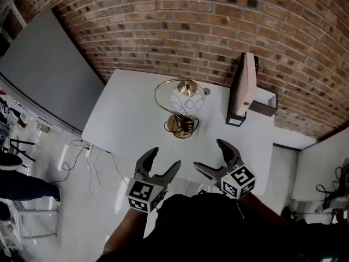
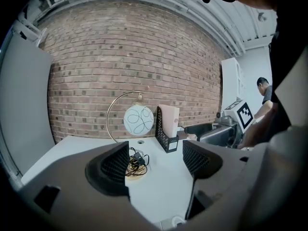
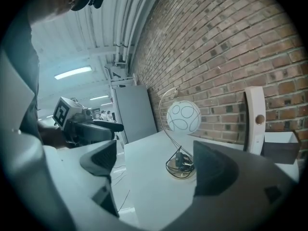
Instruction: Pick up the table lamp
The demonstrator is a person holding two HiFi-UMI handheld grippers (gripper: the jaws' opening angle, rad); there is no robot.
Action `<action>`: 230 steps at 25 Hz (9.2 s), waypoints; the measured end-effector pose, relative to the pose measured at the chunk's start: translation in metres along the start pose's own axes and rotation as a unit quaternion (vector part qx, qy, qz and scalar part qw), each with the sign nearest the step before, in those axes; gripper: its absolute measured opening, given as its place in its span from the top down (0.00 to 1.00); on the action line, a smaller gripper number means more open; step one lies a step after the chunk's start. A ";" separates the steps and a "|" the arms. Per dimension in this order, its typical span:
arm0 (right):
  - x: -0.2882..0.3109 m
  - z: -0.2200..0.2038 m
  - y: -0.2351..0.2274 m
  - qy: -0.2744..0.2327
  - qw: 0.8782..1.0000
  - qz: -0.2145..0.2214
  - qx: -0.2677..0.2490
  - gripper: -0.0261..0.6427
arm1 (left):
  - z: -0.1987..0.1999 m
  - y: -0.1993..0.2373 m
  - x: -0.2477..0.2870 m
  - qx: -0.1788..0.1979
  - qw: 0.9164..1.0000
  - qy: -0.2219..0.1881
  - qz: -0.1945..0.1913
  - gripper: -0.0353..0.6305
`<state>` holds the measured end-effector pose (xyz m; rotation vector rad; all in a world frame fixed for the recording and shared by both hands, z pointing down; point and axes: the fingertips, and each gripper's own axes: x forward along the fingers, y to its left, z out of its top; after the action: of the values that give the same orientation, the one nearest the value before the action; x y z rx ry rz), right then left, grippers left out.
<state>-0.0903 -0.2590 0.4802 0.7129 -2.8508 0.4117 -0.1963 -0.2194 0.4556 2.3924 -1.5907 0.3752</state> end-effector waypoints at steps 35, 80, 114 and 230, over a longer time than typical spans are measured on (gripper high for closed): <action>0.087 -0.006 -0.053 0.024 0.993 -0.111 0.014 0.29 | 0.016 0.125 0.071 0.045 0.996 0.024 -0.073 0.43; 0.138 -0.078 -0.138 0.110 0.979 -0.171 -0.022 0.56 | 0.061 0.158 0.140 0.089 0.993 -0.009 -0.077 0.51; 0.195 -0.130 -0.170 0.170 0.968 -0.181 -0.036 0.72 | 0.070 0.168 0.151 0.098 0.994 0.004 -0.056 0.86; 0.101 -0.043 -0.066 0.125 0.978 -0.169 0.002 0.89 | 0.167 0.098 0.039 0.121 0.981 -0.035 -0.148 0.92</action>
<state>-0.1423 -0.3459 0.5590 1.0433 -2.4355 0.4188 -0.2595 -0.3462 0.3186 2.8025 -1.2480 0.4504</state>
